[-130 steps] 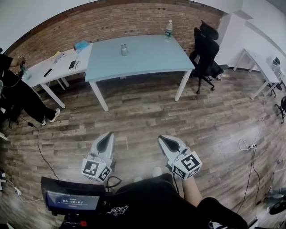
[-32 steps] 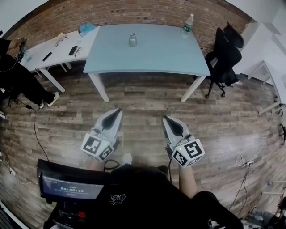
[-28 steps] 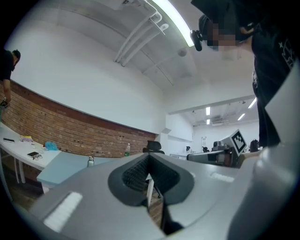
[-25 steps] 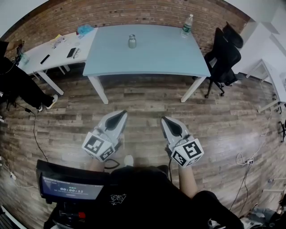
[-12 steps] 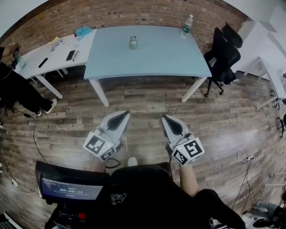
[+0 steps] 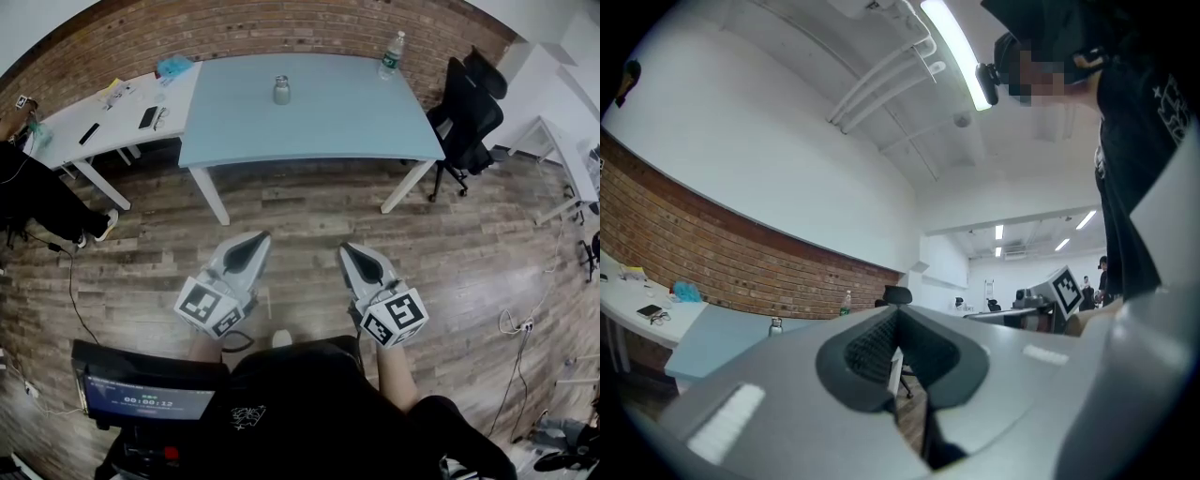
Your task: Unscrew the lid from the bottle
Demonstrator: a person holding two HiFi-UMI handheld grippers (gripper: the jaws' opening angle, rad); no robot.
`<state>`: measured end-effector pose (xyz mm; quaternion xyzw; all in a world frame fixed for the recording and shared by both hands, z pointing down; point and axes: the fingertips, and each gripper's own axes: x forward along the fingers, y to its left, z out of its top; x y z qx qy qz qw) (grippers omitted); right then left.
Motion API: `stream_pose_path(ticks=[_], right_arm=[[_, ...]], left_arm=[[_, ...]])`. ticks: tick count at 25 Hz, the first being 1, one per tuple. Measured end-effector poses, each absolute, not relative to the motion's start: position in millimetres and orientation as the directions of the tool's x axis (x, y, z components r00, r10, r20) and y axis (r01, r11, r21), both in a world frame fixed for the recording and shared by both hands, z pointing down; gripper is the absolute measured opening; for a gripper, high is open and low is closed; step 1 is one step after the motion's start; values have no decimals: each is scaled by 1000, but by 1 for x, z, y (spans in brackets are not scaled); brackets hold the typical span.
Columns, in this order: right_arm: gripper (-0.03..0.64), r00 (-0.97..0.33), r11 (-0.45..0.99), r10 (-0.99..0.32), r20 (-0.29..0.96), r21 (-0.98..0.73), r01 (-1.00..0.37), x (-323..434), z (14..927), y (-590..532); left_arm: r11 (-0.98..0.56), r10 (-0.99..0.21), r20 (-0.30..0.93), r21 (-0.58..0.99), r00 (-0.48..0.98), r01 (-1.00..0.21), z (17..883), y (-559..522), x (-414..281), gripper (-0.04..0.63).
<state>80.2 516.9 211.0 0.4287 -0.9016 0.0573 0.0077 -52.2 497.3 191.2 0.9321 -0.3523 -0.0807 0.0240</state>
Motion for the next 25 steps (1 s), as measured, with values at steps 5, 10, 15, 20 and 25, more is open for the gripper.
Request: stream_pose_path(ticks=[5,10,15,20,25], right_arm=[[2,-635,628,-769,71,-100,-772,72,211,516],[2,-624,618,-778,73,-87,-781,70,209,519],[2,-608,603,-790,78,-87,-793,72,211,518],[2,-601,595,-795,80,-84,-799,75,213,518],[2,-606,600,-792,73,-87,-795,74,212,513]], left_arm=[[-735,-678,-130,118,724,-668,195,493,-65,0],[-729,-685,-132,114,717,-675,196,494,-72,0],[-723,-691,-127,125,711,-680,200,492,-75,0],[-723,-690,-122,124,713,-679,202,492,-74,0],[-713,-701,-112,127,705,-689,202,490,-76,0]])
